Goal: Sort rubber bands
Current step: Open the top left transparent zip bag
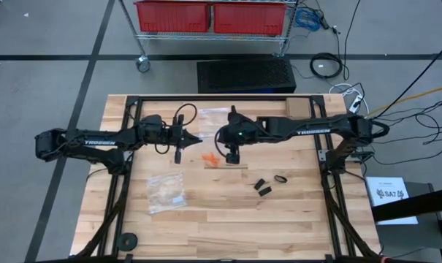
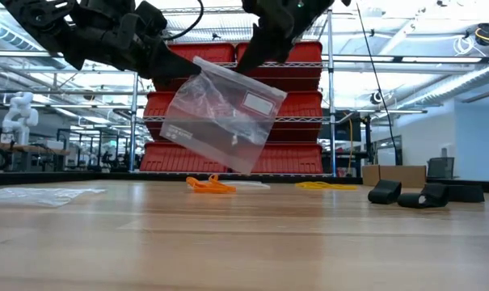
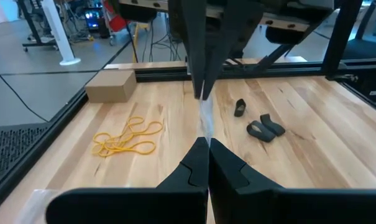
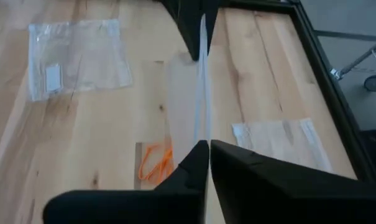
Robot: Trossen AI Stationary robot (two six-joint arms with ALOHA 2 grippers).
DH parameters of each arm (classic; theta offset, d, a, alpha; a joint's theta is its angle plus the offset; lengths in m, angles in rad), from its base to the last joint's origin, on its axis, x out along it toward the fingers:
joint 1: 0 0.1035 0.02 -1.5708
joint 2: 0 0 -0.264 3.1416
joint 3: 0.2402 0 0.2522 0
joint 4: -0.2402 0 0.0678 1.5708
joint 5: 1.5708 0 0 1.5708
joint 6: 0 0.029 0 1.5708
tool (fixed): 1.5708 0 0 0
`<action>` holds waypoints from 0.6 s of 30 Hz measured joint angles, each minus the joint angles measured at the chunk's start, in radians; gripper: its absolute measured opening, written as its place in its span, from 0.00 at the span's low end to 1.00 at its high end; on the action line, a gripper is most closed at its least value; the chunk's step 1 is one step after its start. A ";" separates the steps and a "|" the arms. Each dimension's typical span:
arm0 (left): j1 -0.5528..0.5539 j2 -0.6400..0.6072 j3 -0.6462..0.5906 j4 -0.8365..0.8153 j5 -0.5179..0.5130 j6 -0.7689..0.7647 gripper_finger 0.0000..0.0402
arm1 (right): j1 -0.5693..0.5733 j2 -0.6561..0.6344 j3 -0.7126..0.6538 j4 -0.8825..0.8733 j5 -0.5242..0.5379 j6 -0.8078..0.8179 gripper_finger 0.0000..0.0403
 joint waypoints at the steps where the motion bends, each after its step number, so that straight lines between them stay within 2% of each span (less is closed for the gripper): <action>1: 0.000 0.000 0.000 -0.001 -0.003 -0.002 0.00 | 0.000 0.001 0.000 0.001 0.000 0.000 0.01; 14: 0.000 0.001 0.000 0.000 -0.012 -0.009 0.00 | -0.001 0.051 0.001 0.014 -0.005 0.004 0.00; 18: -0.004 0.001 0.000 -0.002 -0.012 -0.010 0.00 | -0.005 0.059 0.001 0.021 0.061 0.008 0.00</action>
